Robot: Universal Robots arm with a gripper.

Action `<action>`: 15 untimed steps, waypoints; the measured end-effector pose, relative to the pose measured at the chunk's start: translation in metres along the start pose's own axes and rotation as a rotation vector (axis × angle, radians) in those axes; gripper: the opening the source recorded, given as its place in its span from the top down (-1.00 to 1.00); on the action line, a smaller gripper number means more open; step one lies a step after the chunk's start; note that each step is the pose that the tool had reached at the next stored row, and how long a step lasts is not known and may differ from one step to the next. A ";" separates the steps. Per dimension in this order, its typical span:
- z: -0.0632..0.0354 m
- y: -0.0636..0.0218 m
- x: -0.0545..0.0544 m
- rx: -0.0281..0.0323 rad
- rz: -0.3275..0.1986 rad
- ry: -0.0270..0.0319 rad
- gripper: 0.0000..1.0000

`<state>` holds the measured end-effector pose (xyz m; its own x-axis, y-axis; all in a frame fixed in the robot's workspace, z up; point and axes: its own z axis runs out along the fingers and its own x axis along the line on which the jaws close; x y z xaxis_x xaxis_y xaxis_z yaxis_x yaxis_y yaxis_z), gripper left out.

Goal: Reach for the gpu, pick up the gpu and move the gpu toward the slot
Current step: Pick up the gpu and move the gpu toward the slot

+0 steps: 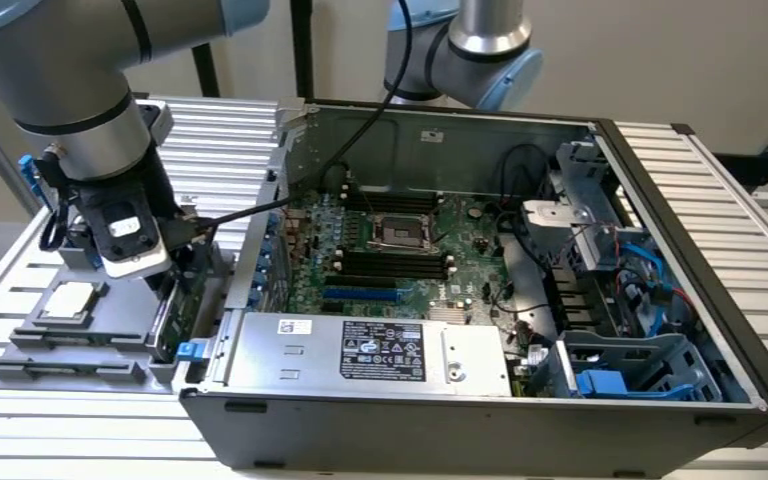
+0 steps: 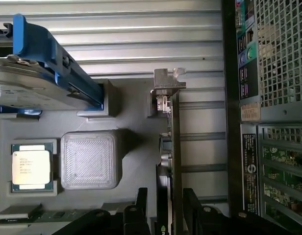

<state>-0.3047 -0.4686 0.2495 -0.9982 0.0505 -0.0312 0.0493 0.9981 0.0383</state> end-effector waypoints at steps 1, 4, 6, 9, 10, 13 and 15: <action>0.0017 0.0006 0.000 0.0002 0.000 -0.0010 0.15; 0.0052 0.0007 0.000 0.0052 0.000 -0.0019 0.15; 0.0065 0.0007 0.000 0.0084 0.000 -0.0021 0.15; 0.0076 0.0006 0.000 0.0119 -0.001 -0.0022 0.15; 0.0078 0.0007 0.000 0.0129 -0.001 -0.0023 0.15; 0.0081 0.0007 0.000 0.0139 -0.001 -0.0026 0.34; 0.0082 0.0008 0.000 0.0144 -0.001 -0.0027 0.34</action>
<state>-0.3049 -0.4675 0.2413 -0.9982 0.0500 -0.0339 0.0492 0.9985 0.0239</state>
